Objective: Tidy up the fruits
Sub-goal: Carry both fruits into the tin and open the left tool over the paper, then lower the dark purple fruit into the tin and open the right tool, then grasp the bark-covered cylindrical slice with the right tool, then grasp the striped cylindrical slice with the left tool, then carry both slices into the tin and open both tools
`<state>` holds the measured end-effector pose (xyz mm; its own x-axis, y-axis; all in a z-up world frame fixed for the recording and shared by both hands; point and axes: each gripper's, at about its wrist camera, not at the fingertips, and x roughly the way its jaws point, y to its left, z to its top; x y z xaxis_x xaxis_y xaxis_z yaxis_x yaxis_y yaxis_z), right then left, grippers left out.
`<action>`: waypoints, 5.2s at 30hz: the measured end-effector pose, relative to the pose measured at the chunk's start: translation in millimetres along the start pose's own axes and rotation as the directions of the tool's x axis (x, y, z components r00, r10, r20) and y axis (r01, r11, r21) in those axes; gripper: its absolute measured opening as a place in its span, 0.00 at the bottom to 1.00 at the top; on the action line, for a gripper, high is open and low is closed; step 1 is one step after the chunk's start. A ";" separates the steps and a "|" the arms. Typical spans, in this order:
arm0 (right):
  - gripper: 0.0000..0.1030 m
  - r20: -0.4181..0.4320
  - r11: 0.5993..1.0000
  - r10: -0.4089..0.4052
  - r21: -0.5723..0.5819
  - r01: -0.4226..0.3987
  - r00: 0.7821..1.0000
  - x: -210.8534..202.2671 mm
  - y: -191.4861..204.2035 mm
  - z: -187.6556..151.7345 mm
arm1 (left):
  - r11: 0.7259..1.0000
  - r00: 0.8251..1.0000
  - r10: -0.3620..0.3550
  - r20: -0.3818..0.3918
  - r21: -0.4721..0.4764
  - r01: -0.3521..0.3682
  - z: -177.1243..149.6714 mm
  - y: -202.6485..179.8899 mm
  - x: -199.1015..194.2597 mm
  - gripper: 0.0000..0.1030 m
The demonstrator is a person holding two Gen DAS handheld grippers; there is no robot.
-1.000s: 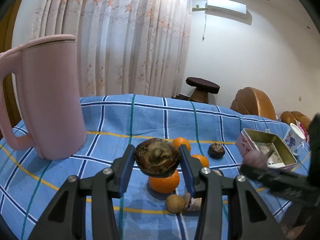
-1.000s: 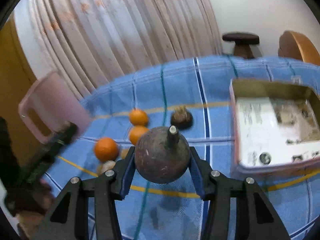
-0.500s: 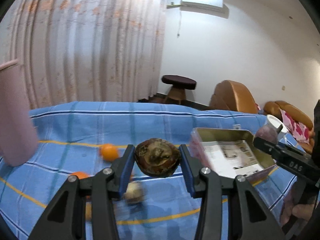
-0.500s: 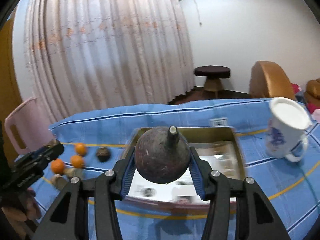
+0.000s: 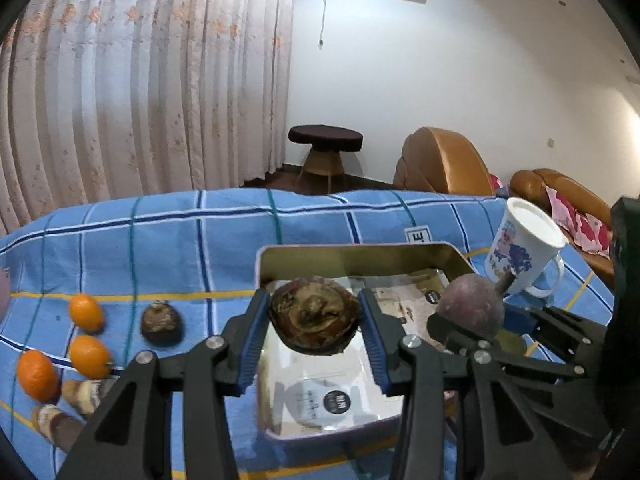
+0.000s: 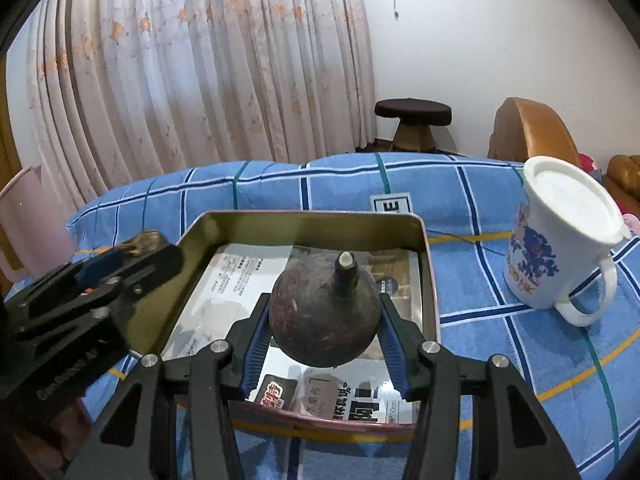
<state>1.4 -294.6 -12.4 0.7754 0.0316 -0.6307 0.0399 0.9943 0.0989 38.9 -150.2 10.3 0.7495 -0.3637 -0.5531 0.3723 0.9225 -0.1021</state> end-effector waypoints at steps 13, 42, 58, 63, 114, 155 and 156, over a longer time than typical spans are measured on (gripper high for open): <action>0.52 -0.045 1.000 0.002 0.016 -0.001 0.999 9.8 -0.5 -5.1 | 1.000 0.997 -0.006 -0.072 -0.008 0.005 -9.5 0.9 21.9 0.47; 0.82 0.196 0.996 -0.037 0.082 0.021 0.980 -28.5 -5.0 -2.8 | 0.961 0.960 0.270 0.070 -0.080 -0.265 -18.5 74.8 -48.0 1.00; 0.82 0.253 0.996 -0.054 -0.053 0.069 0.966 -48.1 75.7 -22.0 | 0.926 0.930 0.365 0.046 -0.124 -0.357 -36.1 176.5 -79.1 1.00; 0.82 0.231 0.991 0.023 -0.134 0.009 0.973 -45.0 119.5 -27.7 | 0.905 0.917 0.397 0.040 -0.186 -0.383 -37.5 215.5 -90.7 1.00; 0.31 -0.033 0.966 0.244 -0.082 -0.245 0.969 3.2 182.8 -18.3 | 0.996 0.998 0.062 0.005 0.066 -0.062 -45.5 200.2 -92.9 0.95; 0.32 -0.064 0.943 0.313 -0.097 -0.318 0.948 -3.9 174.7 -23.9 | 0.996 0.962 -0.017 -0.272 0.084 0.041 -71.8 164.2 -45.9 0.31; 0.32 -0.053 0.943 0.316 -0.095 -0.320 0.947 -6.8 173.2 -22.8 | 0.997 0.968 -0.022 -0.251 0.070 0.041 -69.9 166.8 -48.6 0.31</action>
<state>-11.3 -120.3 -8.5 0.7133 0.3498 -0.6073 -0.2704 0.9368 0.2221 26.3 30.4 -37.7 0.5797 -0.3401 -0.7405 0.4405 0.8953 -0.0663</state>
